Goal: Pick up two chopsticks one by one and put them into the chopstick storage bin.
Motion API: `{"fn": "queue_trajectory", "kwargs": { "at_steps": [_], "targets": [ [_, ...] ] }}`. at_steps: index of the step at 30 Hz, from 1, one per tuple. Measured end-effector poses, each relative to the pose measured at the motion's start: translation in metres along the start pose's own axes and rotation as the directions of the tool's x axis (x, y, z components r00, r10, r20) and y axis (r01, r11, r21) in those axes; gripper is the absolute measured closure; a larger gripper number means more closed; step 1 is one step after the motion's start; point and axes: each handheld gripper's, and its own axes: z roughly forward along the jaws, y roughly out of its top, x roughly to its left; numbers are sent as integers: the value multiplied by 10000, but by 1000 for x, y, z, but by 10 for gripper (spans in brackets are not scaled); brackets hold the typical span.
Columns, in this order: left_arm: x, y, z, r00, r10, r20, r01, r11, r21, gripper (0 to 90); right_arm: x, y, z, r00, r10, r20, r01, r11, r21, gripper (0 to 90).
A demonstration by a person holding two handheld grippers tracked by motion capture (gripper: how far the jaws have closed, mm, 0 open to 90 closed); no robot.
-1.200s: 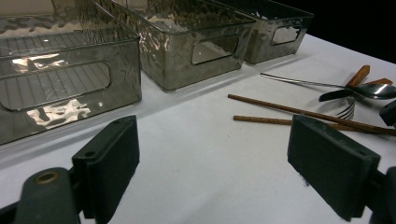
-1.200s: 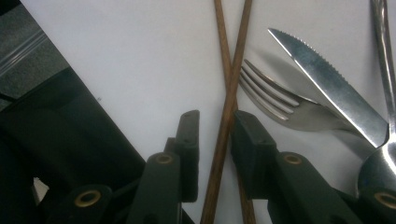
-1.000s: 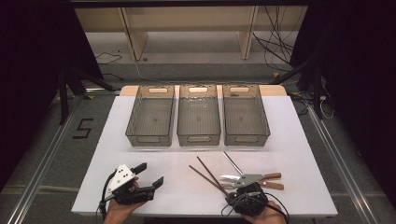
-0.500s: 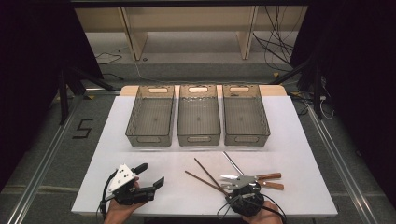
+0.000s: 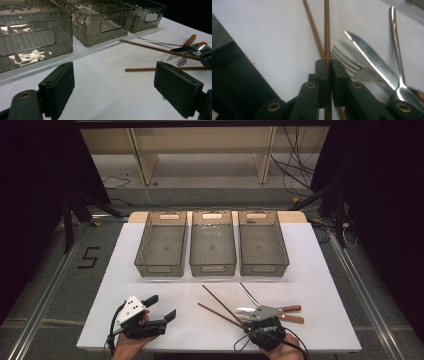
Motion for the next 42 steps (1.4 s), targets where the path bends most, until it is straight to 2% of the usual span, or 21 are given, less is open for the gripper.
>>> {"fn": "queue_trajectory", "kwargs": {
  "at_steps": [3,5,7,8,9,10,11,12,13,14,18,20,26,27,28,31,32,33,35,41,42],
  "targets": [
    [-8,6,4,9969,-613,489,616,9981,-56,164,0,7,-3,9999,71,-104,-77,9983,-586,852],
    [-14,10,6,9955,-662,672,663,9978,20,165,1,11,-3,9999,34,-135,-46,9962,-868,851],
    [-21,15,11,9909,-1031,869,1025,9947,119,170,2,14,-4,9997,93,-207,-117,9925,-1214,851],
    [-21,15,11,9909,-1031,869,1025,9947,119,172,2,14,-4,9997,93,-207,-117,9925,-1214,851],
    [-26,20,16,9827,-1426,1179,1399,9897,305,178,2,18,-5,9998,47,-211,-79,9880,-1543,851],
    [-26,20,16,9827,-1426,1179,1399,9897,305,187,3,19,-5,9998,62,-210,-96,9858,-1676,851],
    [-32,26,22,9762,-1616,1449,1562,9866,478,195,4,21,-6,9998,33,-219,-71,9839,-1788,851],
    [-32,26,22,9762,-1616,1449,1562,9866,478,203,4,21,-6,9998,33,-219,-71,9839,-1788,851],
    [-38,32,28,9682,-1803,1733,1726,9833,585,208,6,24,-6,9997,-19,-229,-28,9794,-2017,851],
    [-40,35,32,9644,-1881,1857,1788,9817,658,211,7,26,-6,9997,-29,-241,-22,9777,-2101,851],
    [-46,48,43,9551,-2186,2000,2052,9749,859,228,12,33,-5,9998,-128,-135,88,9641,-2653,851],
    [-46,53,49,9431,-2454,2241,2282,9684,1001,239,15,36,-5,9999,-158,-68,131,9558,-2938,851],
    [-42,63,66,9050,-3408,2547,3175,9394,1290,315,21,42,0,9995,-304,93,318,9403,-3389,851],
    [-42,63,66,9050,-3408,2547,3175,9394,1290,331,22,44,1,9995,-303,104,320,9381,-3449,851],
    [-41,66,70,8899,-3666,2716,3391,9297,1436,341,23,45,1,9994,-315,141,345,9352,-3524,851],
    [-42,68,75,8764,-3904,2821,3589,9199,1583,407,26,48,3,9992,-361,171,399,9321,-3599,851],
    [-42,68,75,8764,-3904,2821,3589,9199,1583,430,26,48,3,9992,-361,171,399,9321,-3599,851],
    [-43,67,77,8664,-4073,2890,3745,9127,1637,453,27,49,4,9993,-335,186,380,9289,-3685,851],
    [-42,65,78,8523,-4315,2956,3995,9018,1645,501,28,49,5,9993,-308,193,358,9268,-3738,851],
    [-40,62,80,8455,-4409,3013,4059,8972,1738,610,28,48,8,9995,-255,162,297,9263,-3757,851],
    [-40,62,81,8380,-4495,3093,4133,8930,1780,623,28,48,9,9996,-253,156,293,9261,-3762,851]
  ]
}}
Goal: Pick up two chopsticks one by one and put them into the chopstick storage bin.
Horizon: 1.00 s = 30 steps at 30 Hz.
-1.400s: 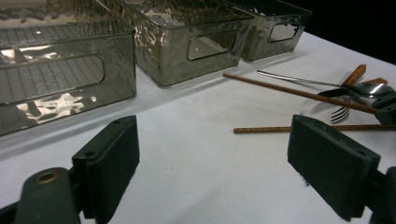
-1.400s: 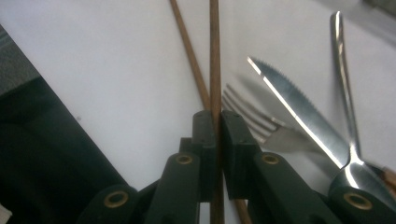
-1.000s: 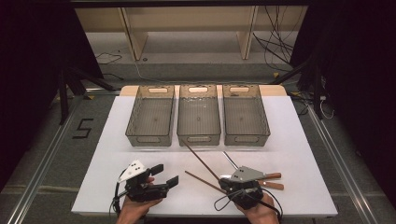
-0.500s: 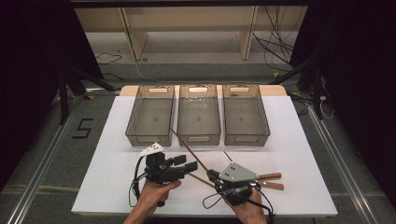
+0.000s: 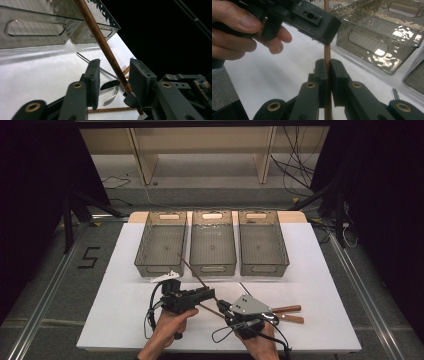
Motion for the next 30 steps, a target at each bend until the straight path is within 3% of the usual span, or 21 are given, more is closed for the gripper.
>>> {"fn": "queue_trajectory", "kwargs": {
  "at_steps": [10,14,15,17,20,22,25,27,30],
  "targets": [
    [5,-2,1,9980,-513,371,513,9987,1,767,2,-3,2,9999,45,-140,-46,10000,-56,850],
    [6,-1,1,9912,-863,1004,858,9963,88,825,1,-6,4,9995,187,-252,-190,9998,-115,838],
    [4,-1,0,9949,-631,791,624,9980,112,837,1,-7,4,9995,193,-233,-194,9998,-58,825],
    [5,1,-1,9965,-420,728,406,9990,209,840,-1,-8,3,9995,218,-231,-220,9997,-92,756],
    [5,4,-5,9972,-352,662,344,9993,141,841,-5,-9,0,9989,341,-337,-342,9994,-34,716],
    [6,9,-10,9983,-168,564,161,9998,122,842,-10,-11,-7,9981,454,-407,-456,9989,-47,642],
    [11,22,-21,9994,116,314,-122,9997,198,842,-16,-13,-14,9971,610,-464,-614,9981,-91,565],
    [12,26,-23,9996,149,223,-154,9997,206,842,-20,-15,-18,9966,659,-486,-657,9978,49,509],
    [22,44,-35,9998,171,-50,-169,9994,302,841,-27,-19,-25,9952,811,-551,-803,9966,158,432]
  ]
}}
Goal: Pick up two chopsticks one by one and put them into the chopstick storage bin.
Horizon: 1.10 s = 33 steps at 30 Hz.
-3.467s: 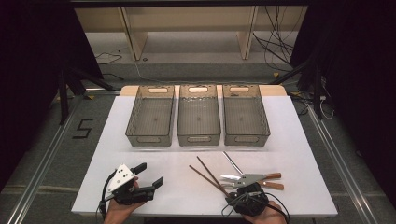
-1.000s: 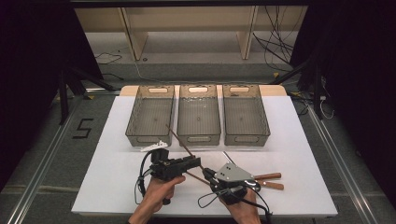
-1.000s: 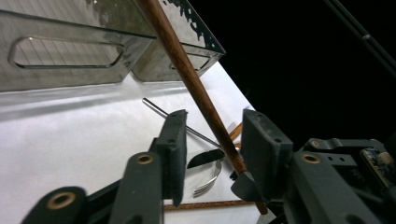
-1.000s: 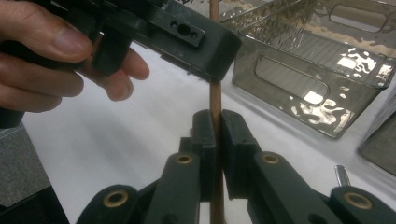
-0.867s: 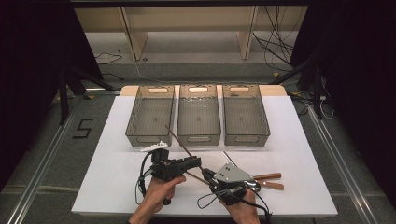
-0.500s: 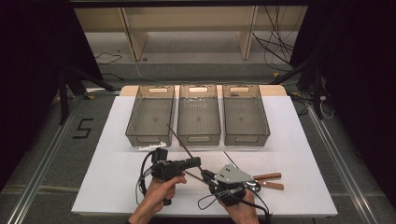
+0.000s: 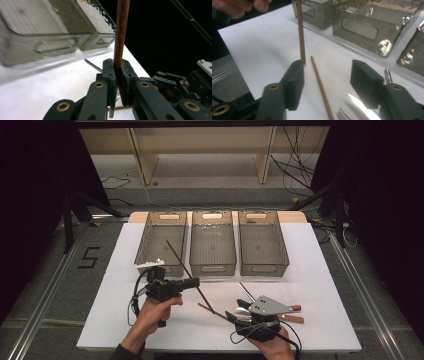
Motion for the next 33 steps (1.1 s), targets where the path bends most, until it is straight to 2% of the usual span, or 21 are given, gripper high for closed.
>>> {"fn": "queue_trajectory", "kwargs": {
  "at_steps": [3,5,7,9,10,11,17,19,20,27,29,30,32,33],
  "targets": [
    [7,14,-7,9995,51,-312,-44,9997,239,840,-4,-3,-6,10000,-64,3,64,9999,120,388],
    [9,19,-10,9993,1,-384,9,9996,265,840,-5,-4,-8,10000,-60,29,60,9998,198,373],
    [15,34,-18,9980,0,-633,19,9995,300,840,-8,-7,-11,10000,62,-28,-61,9995,305,348],
    [17,39,-20,9975,-17,-708,39,9995,315,840,-10,-8,-14,10000,94,-24,-93,9994,320,330],
    [20,48,-25,9960,-27,-889,54,9995,301,839,-10,-9,-14,9999,138,-26,-137,9994,310,322],
    [20,48,-25,9960,-27,-889,54,9995,301,839,-10,-9,-14,9999,138,-26,-137,9994,310,322],
    [25,75,-35,9922,25,-1244,29,9990,435,839,-13,-13,-19,10000,84,20,-85,9991,410,279],
    [30,88,-37,9884,26,-1521,62,9983,573,839,-14,-14,-21,10000,81,-16,-80,9988,476,273],
    [30,88,-37,9884,26,-1521,62,9983,573,839,-15,-14,-22,10000,91,-14,-90,9986,518,269],
    [40,120,-39,9815,-127,-1911,279,9966,769,839,-17,-18,-24,9999,107,-78,-102,9984,553,266],
    [41,123,-40,9805,-141,-1960,301,9964,788,839,-17,-19,-24,9999,121,-97,-116,9983,569,265],
    [43,129,-40,9771,-151,-2122,314,9968,737,839,-17,-19,-24,9999,133,-97,-128,9983,574,264],
    [44,132,-40,9750,-135,-2219,308,9967,746,839,-17,-19,-23,9999,134,-86,-129,9984,559,260],
    [46,135,-40,9714,-92,-2374,271,9970,719,839,-18,-19,-23,9999,130,-79,-125,9982,586,258]
  ]
}}
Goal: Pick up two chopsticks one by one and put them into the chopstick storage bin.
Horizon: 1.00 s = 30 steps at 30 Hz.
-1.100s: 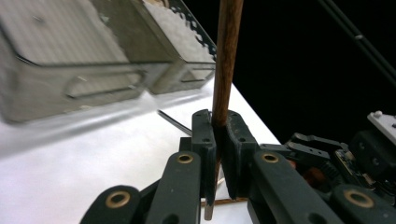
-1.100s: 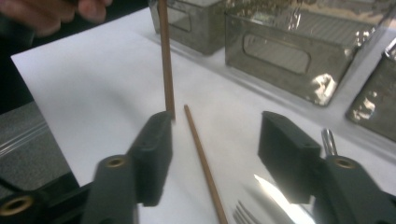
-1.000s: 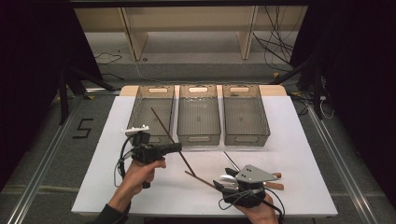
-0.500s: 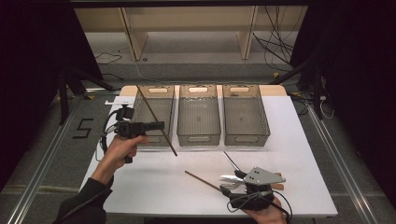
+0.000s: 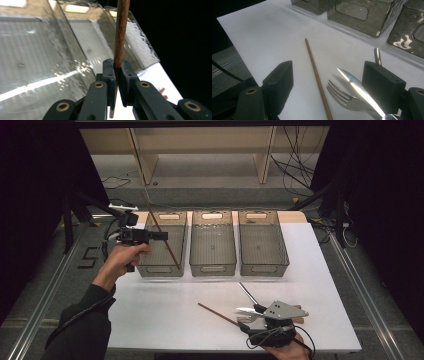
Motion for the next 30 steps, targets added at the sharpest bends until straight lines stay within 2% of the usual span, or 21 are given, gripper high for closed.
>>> {"fn": "queue_trajectory", "kwargs": {
  "at_steps": [3,6,8,14,18,22,30],
  "targets": [
    [7,9,4,9986,-34,-524,33,10000,-23,840,0,0,0,10000,20,-16,-20,10000,-28,253],
    [11,13,7,9972,-70,-750,70,10000,-6,840,0,0,0,10000,3,-20,-3,10000,-94,242],
    [15,17,12,9938,-113,-1105,117,9999,28,840,0,0,0,10000,9,-37,-10,9999,-107,232],
    [22,22,21,9893,-255,-1438,269,9996,79,840,1,0,-1,10000,12,-69,-14,9998,-218,215],
    [27,23,30,9830,-218,-1824,274,9992,285,839,2,0,-1,9999,-73,-109,71,9998,-187,212],
    [31,21,39,9815,-409,-1868,489,9981,383,840,2,0,-2,9999,-65,-95,63,9998,-202,212],
    [34,17,50,9796,-436,-1960,561,9967,584,839,3,-1,-1,9999,-20,-136,18,9999,-135,213]
  ]
}}
